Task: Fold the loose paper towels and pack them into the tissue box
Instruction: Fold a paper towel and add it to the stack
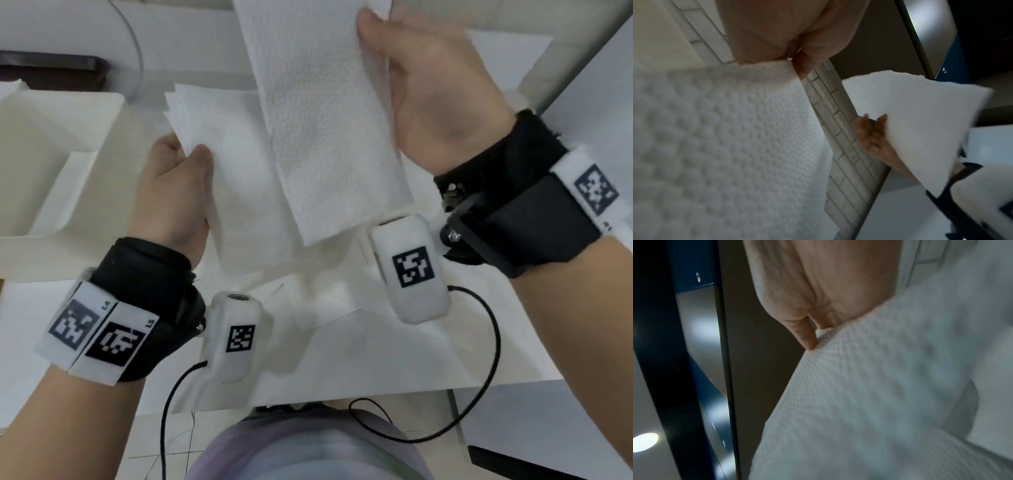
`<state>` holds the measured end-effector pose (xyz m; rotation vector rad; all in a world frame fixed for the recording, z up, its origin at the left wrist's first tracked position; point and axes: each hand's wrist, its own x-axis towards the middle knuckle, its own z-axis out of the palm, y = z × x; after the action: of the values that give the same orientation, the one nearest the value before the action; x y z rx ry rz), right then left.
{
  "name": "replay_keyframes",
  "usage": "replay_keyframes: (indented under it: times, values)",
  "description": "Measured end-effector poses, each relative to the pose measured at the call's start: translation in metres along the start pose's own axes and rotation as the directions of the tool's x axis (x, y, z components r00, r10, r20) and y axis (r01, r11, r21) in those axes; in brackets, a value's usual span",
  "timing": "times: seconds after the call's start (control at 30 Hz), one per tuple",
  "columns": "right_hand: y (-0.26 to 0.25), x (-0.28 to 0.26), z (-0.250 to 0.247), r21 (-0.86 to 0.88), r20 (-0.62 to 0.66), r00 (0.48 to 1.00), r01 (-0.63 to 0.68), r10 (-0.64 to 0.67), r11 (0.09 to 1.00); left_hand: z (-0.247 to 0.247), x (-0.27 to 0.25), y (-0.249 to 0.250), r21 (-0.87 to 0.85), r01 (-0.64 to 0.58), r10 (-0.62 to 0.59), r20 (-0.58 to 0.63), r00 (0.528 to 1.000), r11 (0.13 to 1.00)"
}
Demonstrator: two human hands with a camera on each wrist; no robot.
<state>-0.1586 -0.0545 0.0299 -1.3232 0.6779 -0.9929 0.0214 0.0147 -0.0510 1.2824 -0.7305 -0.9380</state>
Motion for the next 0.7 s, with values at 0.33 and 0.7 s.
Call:
replay_keyframes:
  times: [0.33, 0.7]
  values:
    - [0.06, -0.011, -0.019, -0.367, -0.142, 0.917, -0.398, 0.373, 0.841, 0.049, -0.005, -0.003, -0.067, 0.083, -0.081, 0.039, 0.996, 0.994]
    - [0.059, -0.049, -0.065, -0.332, -0.235, 0.924, -0.367, 0.3, 0.869, 0.101, -0.004, -0.02, 0.366, -0.117, -0.071, 0.46, 0.885, 0.923]
